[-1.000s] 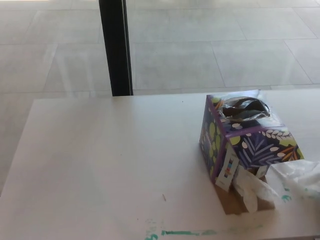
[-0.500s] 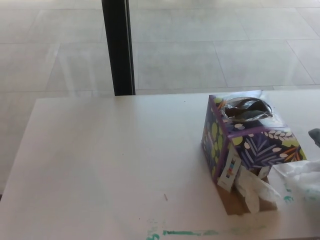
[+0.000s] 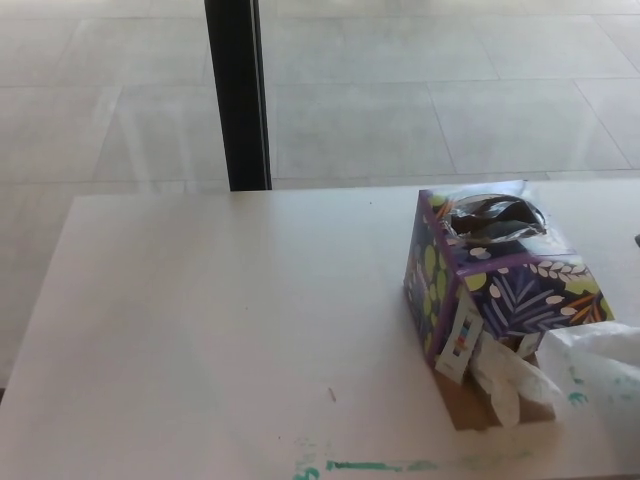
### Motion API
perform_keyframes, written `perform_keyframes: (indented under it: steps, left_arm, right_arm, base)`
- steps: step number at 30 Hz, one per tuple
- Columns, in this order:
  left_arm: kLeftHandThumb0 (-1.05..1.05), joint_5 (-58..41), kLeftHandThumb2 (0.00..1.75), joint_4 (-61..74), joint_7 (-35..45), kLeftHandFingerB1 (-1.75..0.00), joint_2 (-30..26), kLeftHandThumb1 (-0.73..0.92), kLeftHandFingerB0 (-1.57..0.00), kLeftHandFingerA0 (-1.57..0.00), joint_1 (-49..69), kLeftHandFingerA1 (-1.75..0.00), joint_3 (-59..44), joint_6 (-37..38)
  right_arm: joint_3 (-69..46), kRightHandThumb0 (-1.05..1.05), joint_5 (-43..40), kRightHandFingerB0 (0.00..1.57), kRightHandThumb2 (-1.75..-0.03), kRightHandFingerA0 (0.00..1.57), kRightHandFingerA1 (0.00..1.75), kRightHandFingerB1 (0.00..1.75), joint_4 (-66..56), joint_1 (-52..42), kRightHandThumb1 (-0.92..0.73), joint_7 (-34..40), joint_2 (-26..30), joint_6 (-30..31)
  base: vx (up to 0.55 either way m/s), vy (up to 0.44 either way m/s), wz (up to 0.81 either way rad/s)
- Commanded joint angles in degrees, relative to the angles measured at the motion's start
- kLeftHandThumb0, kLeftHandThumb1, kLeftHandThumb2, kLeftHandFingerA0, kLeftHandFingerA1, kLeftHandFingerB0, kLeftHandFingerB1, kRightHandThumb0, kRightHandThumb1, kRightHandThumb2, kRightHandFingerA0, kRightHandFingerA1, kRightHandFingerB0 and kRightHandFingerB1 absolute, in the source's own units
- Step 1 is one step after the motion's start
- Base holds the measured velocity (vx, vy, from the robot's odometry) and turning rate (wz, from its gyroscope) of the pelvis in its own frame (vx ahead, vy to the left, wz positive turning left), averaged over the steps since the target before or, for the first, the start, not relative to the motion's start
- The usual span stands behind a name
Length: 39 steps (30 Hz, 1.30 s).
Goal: The robot uses its right hand to pull out a tissue from the tissue box kept in the middle of the desk and put it on the right side
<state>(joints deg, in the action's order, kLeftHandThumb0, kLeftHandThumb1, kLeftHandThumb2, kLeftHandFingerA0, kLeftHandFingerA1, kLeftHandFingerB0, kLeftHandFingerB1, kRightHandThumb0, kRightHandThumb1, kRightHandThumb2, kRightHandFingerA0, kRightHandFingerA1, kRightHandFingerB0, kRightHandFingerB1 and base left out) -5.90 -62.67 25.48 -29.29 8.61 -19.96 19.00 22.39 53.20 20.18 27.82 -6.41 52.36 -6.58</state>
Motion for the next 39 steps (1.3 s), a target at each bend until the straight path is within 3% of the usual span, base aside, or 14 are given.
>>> perform_keyframes:
  steps: [1, 7, 14, 18, 19, 21, 22, 25, 26, 27, 31, 34, 35, 39]
  left_arm:
    - [-0.84, -1.42, 0.71, 0.3, 0.03, -0.74, -1.56, 0.92, -0.48, -0.66, 1.62, -0.8, -1.03, 1.03]
    - [-0.84, -1.41, 0.71, 0.73, -0.19, -0.74, -1.37, 0.92, -0.5, -0.67, 1.76, -0.82, -1.0, 0.84]
    - [-0.84, -1.52, 0.71, -0.43, -0.04, -0.73, -1.07, 0.92, -0.5, -0.71, 0.91, -0.81, -1.04, 1.13]
    - [-0.84, -1.43, 0.71, -0.8, -0.18, -0.74, -1.14, 0.92, -0.5, -0.7, 0.65, -0.82, -1.02, 1.12]
    - [-0.85, -1.47, 0.7, -0.63, -0.22, -0.74, -1.13, 0.92, -0.51, -0.71, 0.7, -0.81, -1.05, 0.97]
    - [-0.85, -1.57, 0.7, -0.51, -0.35, -0.74, -0.98, 0.92, -0.51, -0.71, 0.4, -0.81, -1.1, 0.81]
    - [-0.85, -1.72, 0.7, -0.51, -0.24, -0.73, -0.93, 0.92, -0.5, -0.7, 0.36, -0.81, -1.2, 0.6]
    - [-0.84, -2.08, 0.73, -0.47, 0.04, -0.72, -0.69, 0.92, -0.47, -0.69, 0.89, -0.81, -1.49, 0.92]
    - [-0.84, -2.03, 0.71, -0.47, -0.06, -0.75, -0.72, 0.92, -0.5, -0.68, 0.86, -0.82, -1.46, 0.75]
    - [-0.85, -1.86, 0.71, -0.54, -0.36, -0.75, -0.64, 0.92, -0.5, -0.68, 0.77, -0.83, -1.33, 0.71]
    - [-0.85, -1.66, 0.73, -0.99, -0.45, -0.73, -0.71, 0.92, -0.47, -0.66, 0.33, -0.81, -1.18, 0.66]
    - [-0.87, -1.38, 0.74, -1.1, -1.14, -0.73, -0.54, 0.92, -0.47, -0.66, 0.33, -0.81, -1.0, 0.37]
    - [-0.84, -1.32, 1.12, -1.3, -0.94, -0.75, -0.59, 0.73, -0.51, -0.64, 0.48, -0.81, -0.95, 0.64]
    - [-0.86, -1.46, 0.72, -1.1, -1.48, -0.75, -0.51, 0.92, -0.54, -0.69, 0.71, -0.82, -1.17, 0.26]
  right_arm:
    - [-19.15, -0.67, -22.98, 0.0, -0.63, 0.0, 0.0, 0.0, -8.53, 1.62, -0.38, -33.35, 16.25, 9.78]
    - [-49.17, -0.73, -32.45, 0.0, -0.56, 0.0, 0.0, 0.0, -15.7, -18.39, -0.49, -34.32, 12.98, 9.43]
    - [-73.65, -0.98, -43.11, 0.01, -0.92, 0.0, 0.16, 0.25, -16.12, -34.83, -0.58, -20.62, -6.57, 5.19]
    - [-77.83, -0.81, -48.46, 0.0, -0.95, 0.07, 0.64, 0.47, -9.34, -39.98, -0.54, -7.91, -15.52, -1.14]
    - [-78.8, -0.74, -48.9, 0.14, -0.61, 0.1, 0.77, 0.45, -8.04, -40.62, -0.7, -4.47, -18.18, -0.51]
    - [-79.77, -0.74, -49.53, 0.14, -0.61, 0.1, 0.77, 0.45, -6.64, -40.23, -0.7, -0.88, -20.92, 0.94]
    - [-80.95, -0.74, -50.37, 0.16, -0.93, 0.26, 0.72, 0.53, -6.5, -39.61, -0.54, 2.22, -23.89, 2.65]
    - [-85.19, -0.59, -56.11, 0.37, -0.61, 0.61, 1.22, 0.55, 1.99, -37.8, -0.68, 10.07, -30.45, 1.3]
    - [-85.9, -0.57, -57.88, 0.45, -0.95, 1.07, 1.34, 0.76, 7.71, -37.2, -0.54, 12.58, -31.74, -2.33]
    - [-86.24, -0.54, -59.29, 0.39, -0.61, 0.42, 1.35, 0.89, 14.87, -36.72, -0.7, 15.31, -33.27, -6.03]
    - [-86.54, -0.5, -59.44, 0.37, -0.6, 0.42, 1.05, 0.86, 22.52, -36.26, -0.72, 16.32, -35.36, -6.21]
    - [-87.54, -0.49, -59.95, 0.41, -0.63, 0.5, 1.41, 0.95, 26.65, -35.63, -0.72, 16.29, -36.17, -4.33]
    - [-86.84, -0.5, -58.53, 0.4, -0.63, 0.49, 1.39, 1.0, 27.11, -36.37, -0.75, 16.79, -36.62, -2.59]
    - [-88.47, -0.49, -58.8, 0.46, -0.63, 0.49, 1.37, 1.01, 26.98, -36.34, -0.75, 15.97, -37.8, -2.33]
  base:
    - [0.0, 0.0, 0.0]
    - [0.0, 0.0, 0.0]
    - [0.0, 0.0, 0.0]
    - [0.0, 0.0, 0.0]
    - [0.0, 0.0, 0.0]
    - [0.0, 0.0, 0.0]
    - [0.0, 0.0, 0.0]
    - [0.0, 0.0, 0.0]
    - [0.0, 0.0, 0.0]
    - [0.0, 0.0, 0.0]
    - [0.0, 0.0, 0.0]
    - [0.0, 0.0, 0.0]
    - [0.0, 0.0, 0.0]
    - [0.0, 0.0, 0.0]
